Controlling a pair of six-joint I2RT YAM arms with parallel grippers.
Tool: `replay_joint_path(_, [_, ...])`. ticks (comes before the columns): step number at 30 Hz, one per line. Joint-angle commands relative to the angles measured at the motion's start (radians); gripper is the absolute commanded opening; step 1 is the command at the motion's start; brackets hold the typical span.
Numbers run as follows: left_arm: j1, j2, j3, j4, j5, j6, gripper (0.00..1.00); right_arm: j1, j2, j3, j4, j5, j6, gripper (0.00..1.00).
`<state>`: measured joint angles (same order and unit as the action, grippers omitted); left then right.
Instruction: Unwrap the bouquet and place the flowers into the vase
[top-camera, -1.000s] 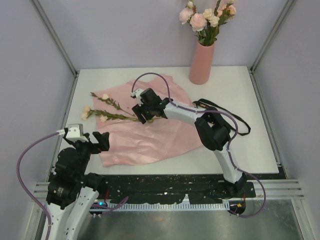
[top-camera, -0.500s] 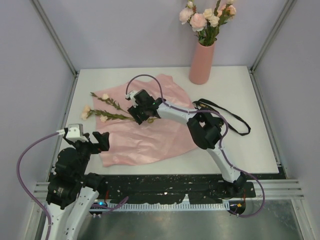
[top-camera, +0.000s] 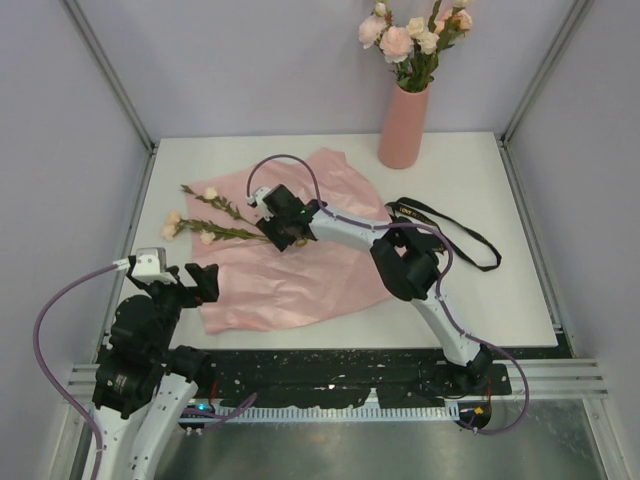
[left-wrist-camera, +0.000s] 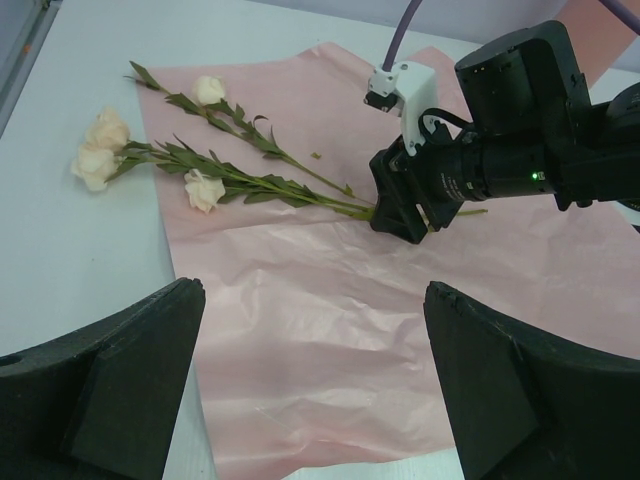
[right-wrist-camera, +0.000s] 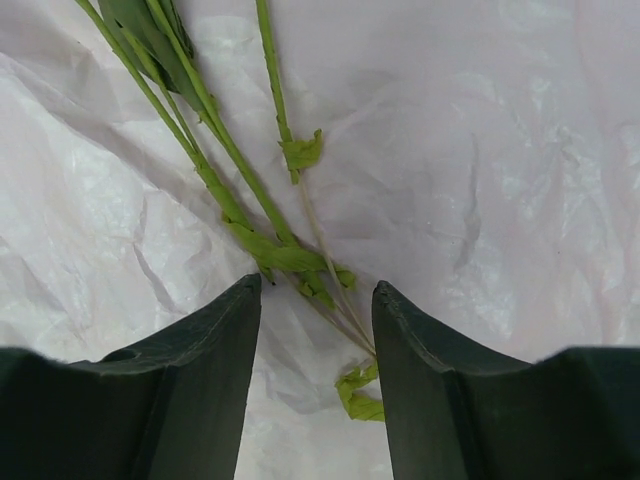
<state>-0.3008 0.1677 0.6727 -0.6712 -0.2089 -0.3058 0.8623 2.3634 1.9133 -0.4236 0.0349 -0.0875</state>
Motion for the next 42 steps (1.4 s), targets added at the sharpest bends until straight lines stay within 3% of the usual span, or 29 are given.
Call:
replay_joint_path(1, [0.0, -0.002, 0.007, 0.019, -0.001, 0.002, 0.96, 0.015, -0.01, 0.006, -0.032, 0.045, -0.043, 0.51])
replay_joint_path(9, [-0.001, -0.002, 0.007, 0.019, -0.001, 0.002, 0.96, 0.021, -0.055, -0.034, 0.0, 0.036, -0.084, 0.34])
replay_joint_path(18, [0.0, -0.004, 0.007, 0.018, -0.006, 0.0, 0.96, 0.021, -0.081, -0.043, 0.022, -0.02, -0.086, 0.06])
replay_joint_path(22, [-0.003, -0.002, 0.007, 0.018, -0.007, 0.0, 0.96, 0.023, -0.122, -0.053, 0.046, -0.02, -0.063, 0.05])
replay_joint_path(33, [-0.001, 0.006, 0.005, 0.01, -0.012, -0.022, 0.96, -0.006, -0.28, -0.095, 0.186, -0.213, 0.107, 0.06])
replay_joint_path(37, [-0.001, 0.035, -0.016, -0.011, 0.018, -0.198, 0.95, -0.022, -0.357, -0.174, 0.265, -0.268, 0.201, 0.05])
replay_joint_path(41, [-0.001, 0.114, -0.071, 0.024, 0.164, -0.403, 0.95, -0.023, -0.394, -0.272, 0.305, -0.297, 0.203, 0.06])
replay_joint_path(42, [-0.001, 0.137, -0.074, 0.031, 0.177, -0.415, 0.94, -0.025, -0.389, -0.278, 0.306, -0.284, 0.166, 0.13])
